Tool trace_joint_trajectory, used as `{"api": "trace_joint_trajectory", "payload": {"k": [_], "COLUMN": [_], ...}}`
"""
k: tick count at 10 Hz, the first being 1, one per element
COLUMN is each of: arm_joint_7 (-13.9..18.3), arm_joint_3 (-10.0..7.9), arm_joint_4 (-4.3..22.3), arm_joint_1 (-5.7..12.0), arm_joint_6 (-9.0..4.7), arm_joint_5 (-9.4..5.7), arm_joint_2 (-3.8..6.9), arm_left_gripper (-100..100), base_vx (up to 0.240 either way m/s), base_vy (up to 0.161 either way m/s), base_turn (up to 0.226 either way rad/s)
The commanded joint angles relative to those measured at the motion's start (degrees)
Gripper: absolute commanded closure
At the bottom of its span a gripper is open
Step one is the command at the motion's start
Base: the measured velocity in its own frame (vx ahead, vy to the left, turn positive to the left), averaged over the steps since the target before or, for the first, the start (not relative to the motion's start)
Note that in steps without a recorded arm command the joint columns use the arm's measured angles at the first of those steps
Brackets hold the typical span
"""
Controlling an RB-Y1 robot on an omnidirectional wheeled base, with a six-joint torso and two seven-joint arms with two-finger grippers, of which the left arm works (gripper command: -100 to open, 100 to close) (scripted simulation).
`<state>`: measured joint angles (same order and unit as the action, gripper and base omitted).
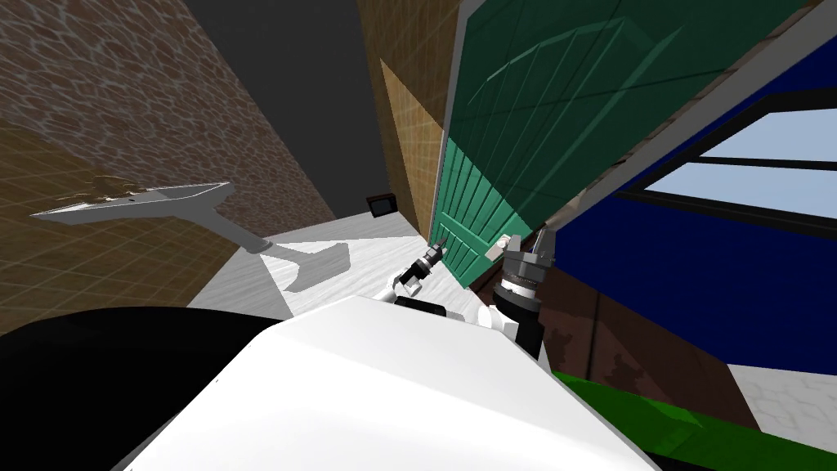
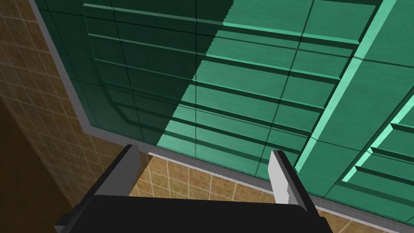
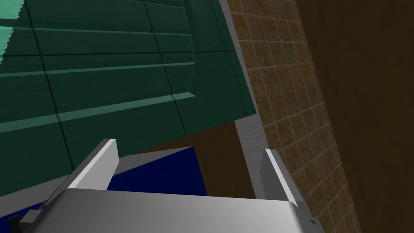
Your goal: Pull the door open
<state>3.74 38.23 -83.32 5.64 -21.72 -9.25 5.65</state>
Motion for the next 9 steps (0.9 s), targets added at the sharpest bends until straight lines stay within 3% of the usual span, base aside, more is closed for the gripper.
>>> {"api": "trace_joint_trajectory", "payload": {"k": [1, 4, 5, 9], "arm_joint_7": [0.2, 0.5, 0.7, 1.2], "arm_joint_3": [1.34, 3.76, 5.29, 8.86], "arm_joint_4": [2.4, 5.6, 7.7, 12.5], "arm_joint_1": [1.42, 3.65, 5.05, 8.31], "arm_joint_6": [-0.41, -0.39, -0.38, -0.35], "arm_joint_5": [-0.48, -1.31, -1.84, -3.05], "arm_joint_2": [-0.04, -0.09, -0.13, -0.27], "arm_left_gripper": [-100, -100, -100, -100], "base_vx": [0.066, 0.06, 0.064, 0.061], "base_vy": [-0.101, -0.092, -0.104, -0.18], "base_turn": [0.095, 0.09, 0.145, 0.096]}}
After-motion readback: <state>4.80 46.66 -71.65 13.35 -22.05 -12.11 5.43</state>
